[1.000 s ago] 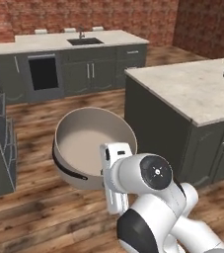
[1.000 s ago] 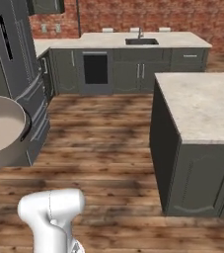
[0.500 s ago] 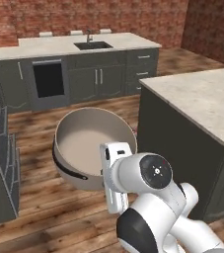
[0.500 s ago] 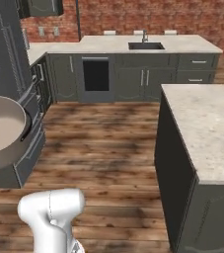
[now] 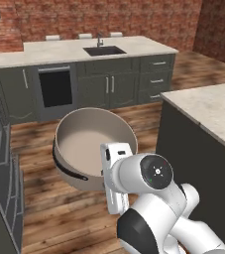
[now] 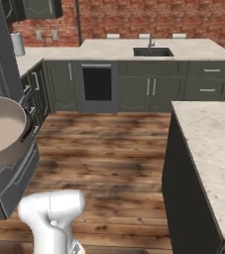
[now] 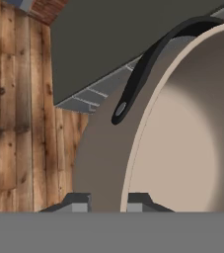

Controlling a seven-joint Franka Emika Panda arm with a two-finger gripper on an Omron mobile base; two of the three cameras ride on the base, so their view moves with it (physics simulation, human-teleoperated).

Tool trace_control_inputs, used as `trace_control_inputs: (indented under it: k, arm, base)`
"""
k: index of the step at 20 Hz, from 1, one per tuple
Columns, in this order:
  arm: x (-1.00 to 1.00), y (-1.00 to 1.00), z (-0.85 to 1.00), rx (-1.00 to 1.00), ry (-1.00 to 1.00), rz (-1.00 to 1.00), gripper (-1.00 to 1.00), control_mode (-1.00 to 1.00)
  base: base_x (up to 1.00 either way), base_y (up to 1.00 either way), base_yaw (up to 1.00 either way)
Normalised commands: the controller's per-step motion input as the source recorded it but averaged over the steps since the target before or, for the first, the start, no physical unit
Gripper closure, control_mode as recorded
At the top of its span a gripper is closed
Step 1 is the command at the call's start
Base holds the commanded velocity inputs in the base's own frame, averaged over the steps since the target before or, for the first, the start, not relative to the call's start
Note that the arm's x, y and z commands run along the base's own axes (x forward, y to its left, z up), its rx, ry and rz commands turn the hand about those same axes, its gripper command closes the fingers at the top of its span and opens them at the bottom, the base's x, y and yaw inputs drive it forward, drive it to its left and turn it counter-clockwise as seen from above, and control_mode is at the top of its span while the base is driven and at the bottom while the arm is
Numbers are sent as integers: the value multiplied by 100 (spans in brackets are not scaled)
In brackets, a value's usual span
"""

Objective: Move the pot and pan from the stove into the sink.

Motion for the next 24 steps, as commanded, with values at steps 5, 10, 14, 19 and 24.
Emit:
trace_control_inputs:
  k: [5, 10, 14, 19, 24]
  arm:
    - [0, 0, 0, 0, 0, 0, 100, 100]
    - [0, 0, 0, 0, 0, 0, 100, 100]
    - [0, 0, 0, 0, 0, 0, 100, 100]
    - [0, 0, 0, 0, 0, 0, 100, 100]
    - [0, 0, 0, 0, 0, 0, 100, 100]
  base:
    - [100, -4, 6]
    - [100, -8, 7]
    - [100, -13, 7]
    - [98, -24, 7]
    - [96, -29, 6]
